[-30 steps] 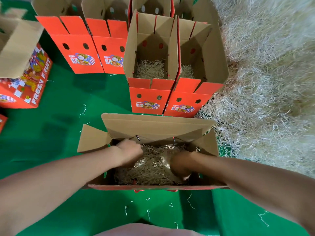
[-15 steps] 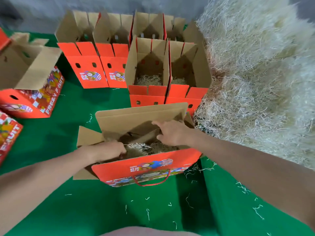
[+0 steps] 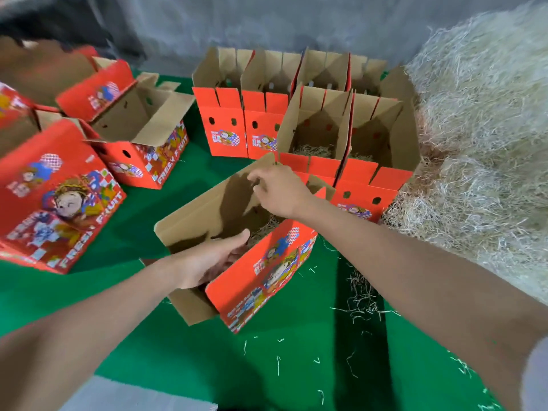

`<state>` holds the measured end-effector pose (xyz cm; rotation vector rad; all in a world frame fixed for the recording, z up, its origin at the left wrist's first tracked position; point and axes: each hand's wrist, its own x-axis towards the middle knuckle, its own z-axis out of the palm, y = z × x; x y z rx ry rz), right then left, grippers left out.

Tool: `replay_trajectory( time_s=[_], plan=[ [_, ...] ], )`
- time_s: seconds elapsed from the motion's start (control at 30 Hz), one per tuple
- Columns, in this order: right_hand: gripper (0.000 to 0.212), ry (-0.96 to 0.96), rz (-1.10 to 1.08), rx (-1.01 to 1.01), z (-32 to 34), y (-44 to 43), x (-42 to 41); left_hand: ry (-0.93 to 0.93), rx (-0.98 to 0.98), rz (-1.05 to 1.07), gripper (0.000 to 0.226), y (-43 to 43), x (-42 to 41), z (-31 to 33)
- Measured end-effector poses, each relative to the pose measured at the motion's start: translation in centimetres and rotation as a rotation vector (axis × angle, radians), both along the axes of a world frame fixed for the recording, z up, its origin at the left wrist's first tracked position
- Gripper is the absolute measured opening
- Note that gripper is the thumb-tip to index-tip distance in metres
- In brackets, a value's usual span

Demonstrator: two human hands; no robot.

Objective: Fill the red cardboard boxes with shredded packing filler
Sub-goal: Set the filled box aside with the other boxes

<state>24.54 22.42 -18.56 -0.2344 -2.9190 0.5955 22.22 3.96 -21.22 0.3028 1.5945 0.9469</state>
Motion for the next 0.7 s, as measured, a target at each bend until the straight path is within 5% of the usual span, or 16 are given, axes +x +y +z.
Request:
replay_trajectory(
  time_s=[0.07,0.13,0.23,0.33,0.47,0.57,0.7],
  plan=[
    [0.020,0.247,-0.125,0.004,-0.7,0.4,1.8,-0.002,0.047,-0.064,0.034,0.9,0.5,1.6],
    [0.008,0.428,-0.239,-0.057,-1.4,1.0,3.8,0.183,0.011,-0.120,0.017,2.0,1.2,2.2],
    [0.004,0.512,-0.337,-0.256,-2.9,1.3,7.1,0.394,-0.096,-0.034,0.011,2.9,2.1,2.4],
    [0.008,0.330,-0.336,-0.294,-5.3,0.5,10.4,0.400,-0.104,0.034,0.012,2.9,2.4,2.3],
    [0.013,-0.207,-0.040,-0.189,-8.7,-2.3,12.7,0.439,-0.094,0.088,0.007,3.6,3.6,2.0],
    [0.031,-0.274,-0.013,-0.168,-9.7,-4.2,12.7,0.454,-0.073,0.128,0.012,4.5,4.5,1.5],
    [0.020,-0.260,-0.028,-0.142,-10.1,-4.3,12.2,0.435,-0.069,0.087,0.007,4.7,5.0,1.0]
  ],
)
